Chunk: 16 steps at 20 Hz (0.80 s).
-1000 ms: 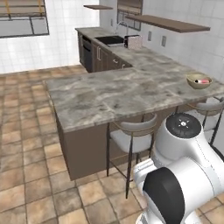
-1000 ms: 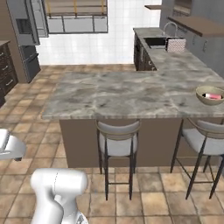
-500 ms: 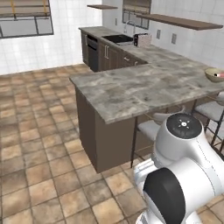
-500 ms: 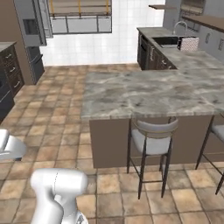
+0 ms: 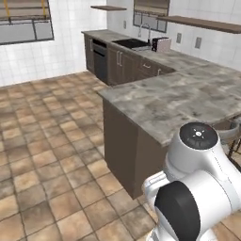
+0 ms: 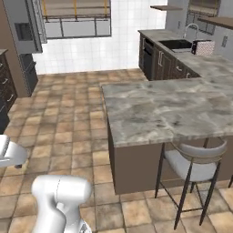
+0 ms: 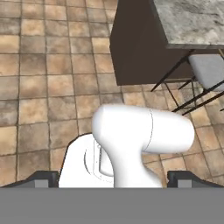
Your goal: Open the fridge, grab two sodas, and place both sodas inside the bowl with ice on the dining counter.
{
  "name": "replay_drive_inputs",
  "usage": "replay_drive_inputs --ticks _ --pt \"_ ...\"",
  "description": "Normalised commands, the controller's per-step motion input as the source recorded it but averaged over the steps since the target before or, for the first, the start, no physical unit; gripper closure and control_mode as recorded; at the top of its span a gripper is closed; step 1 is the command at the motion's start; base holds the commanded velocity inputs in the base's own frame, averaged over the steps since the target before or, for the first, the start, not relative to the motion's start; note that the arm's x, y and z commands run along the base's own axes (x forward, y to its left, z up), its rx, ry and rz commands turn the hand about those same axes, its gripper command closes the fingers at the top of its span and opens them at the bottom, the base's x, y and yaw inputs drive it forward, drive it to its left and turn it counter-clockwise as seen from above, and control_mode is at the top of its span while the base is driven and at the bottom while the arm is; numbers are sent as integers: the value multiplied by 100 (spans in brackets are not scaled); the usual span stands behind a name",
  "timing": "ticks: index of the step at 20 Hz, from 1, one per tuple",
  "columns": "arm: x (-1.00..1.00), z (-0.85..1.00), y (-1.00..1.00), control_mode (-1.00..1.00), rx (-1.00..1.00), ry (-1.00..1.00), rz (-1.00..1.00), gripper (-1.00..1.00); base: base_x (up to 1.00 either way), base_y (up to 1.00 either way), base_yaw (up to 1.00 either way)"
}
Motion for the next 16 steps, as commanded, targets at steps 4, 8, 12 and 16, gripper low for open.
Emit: replay_drive_inputs --ticks 4,8,12,16 --pt "0 0 0 100 0 0 0 -100 81 100 -22" --pt "0 0 0 100 0 0 0 -100 90 100 -20" --pt "0 0 0 100 0 0 0 -100 100 100 -15" --pt "0 0 0 100 0 0 0 -100 100 100 -6"
